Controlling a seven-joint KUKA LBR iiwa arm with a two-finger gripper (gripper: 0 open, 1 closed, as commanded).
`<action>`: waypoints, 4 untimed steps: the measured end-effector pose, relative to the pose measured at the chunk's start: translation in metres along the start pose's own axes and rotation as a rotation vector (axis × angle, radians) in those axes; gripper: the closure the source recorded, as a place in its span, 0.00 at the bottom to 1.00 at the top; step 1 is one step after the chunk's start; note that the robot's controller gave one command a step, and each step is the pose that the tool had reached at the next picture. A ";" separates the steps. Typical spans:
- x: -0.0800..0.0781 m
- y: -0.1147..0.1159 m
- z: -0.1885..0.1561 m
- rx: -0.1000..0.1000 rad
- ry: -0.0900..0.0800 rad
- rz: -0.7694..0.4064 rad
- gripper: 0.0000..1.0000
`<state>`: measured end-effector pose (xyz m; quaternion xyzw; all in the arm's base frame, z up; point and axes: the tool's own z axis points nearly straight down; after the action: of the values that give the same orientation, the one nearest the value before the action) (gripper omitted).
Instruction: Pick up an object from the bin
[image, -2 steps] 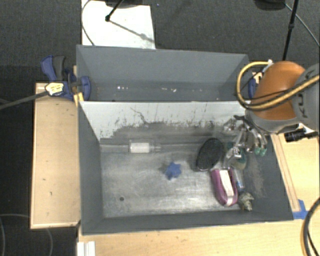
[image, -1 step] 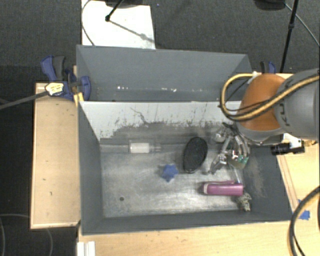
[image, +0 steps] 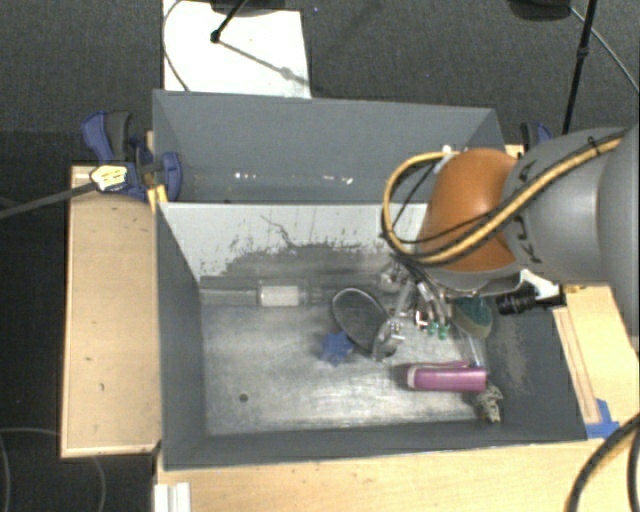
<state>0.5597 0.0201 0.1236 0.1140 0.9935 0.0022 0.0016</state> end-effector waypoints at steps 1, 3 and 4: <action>-0.012 0.047 0.051 0.002 -0.005 -0.209 0.00; 0.066 -0.023 -0.083 0.004 -0.004 -0.365 1.00; 0.066 -0.021 -0.079 0.004 0.001 -0.368 0.00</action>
Offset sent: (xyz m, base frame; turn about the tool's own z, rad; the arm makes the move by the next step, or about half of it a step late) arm 0.0199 0.0428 -0.0536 -0.2085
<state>0.4903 0.0140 0.2022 -0.0698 0.9976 0.0001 0.0014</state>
